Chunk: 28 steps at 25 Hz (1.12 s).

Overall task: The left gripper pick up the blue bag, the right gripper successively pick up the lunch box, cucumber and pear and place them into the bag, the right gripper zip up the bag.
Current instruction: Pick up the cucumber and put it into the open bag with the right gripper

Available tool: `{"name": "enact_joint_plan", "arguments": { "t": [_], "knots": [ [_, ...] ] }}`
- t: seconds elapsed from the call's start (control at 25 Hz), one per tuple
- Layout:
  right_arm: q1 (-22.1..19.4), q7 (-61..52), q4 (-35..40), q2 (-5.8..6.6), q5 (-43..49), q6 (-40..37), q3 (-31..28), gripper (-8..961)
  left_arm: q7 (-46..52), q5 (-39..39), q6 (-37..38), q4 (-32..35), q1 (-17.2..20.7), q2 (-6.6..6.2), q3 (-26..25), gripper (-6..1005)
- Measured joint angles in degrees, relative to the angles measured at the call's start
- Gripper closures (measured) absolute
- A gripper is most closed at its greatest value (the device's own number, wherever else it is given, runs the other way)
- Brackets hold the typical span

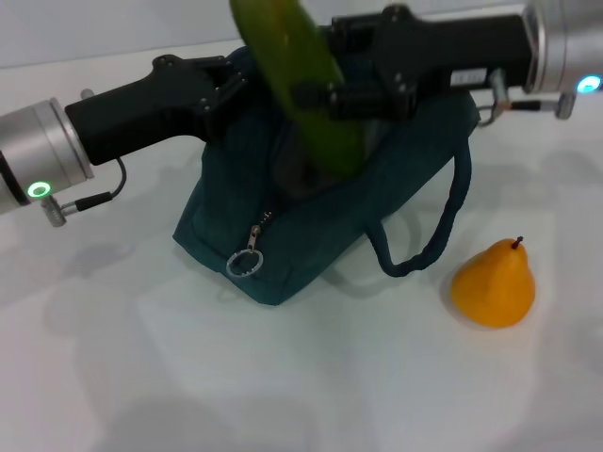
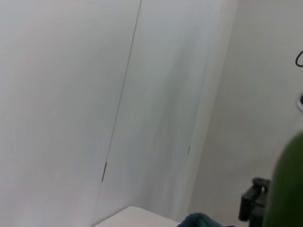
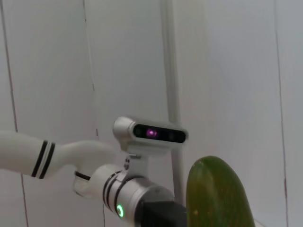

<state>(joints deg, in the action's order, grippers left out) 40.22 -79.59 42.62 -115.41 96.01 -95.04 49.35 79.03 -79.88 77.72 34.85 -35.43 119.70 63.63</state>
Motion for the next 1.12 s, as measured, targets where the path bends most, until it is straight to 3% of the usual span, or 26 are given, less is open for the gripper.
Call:
{"name": "enact_joint_plan", "arguments": {
  "t": [0.68,1.12],
  "knots": [
    [-1.9,20.1,-14.8,-0.54,-8.0,3.2,1.0,366,0.4,0.0,-0.4,-0.5,-0.2,0.10,-0.1,951],
    [-2.1,18.1,-16.6,-0.57,-10.1,4.0,1.1,328,-0.1,1.3,-0.5,-1.7,-0.6,0.02,-0.2,952]
  ]
}}
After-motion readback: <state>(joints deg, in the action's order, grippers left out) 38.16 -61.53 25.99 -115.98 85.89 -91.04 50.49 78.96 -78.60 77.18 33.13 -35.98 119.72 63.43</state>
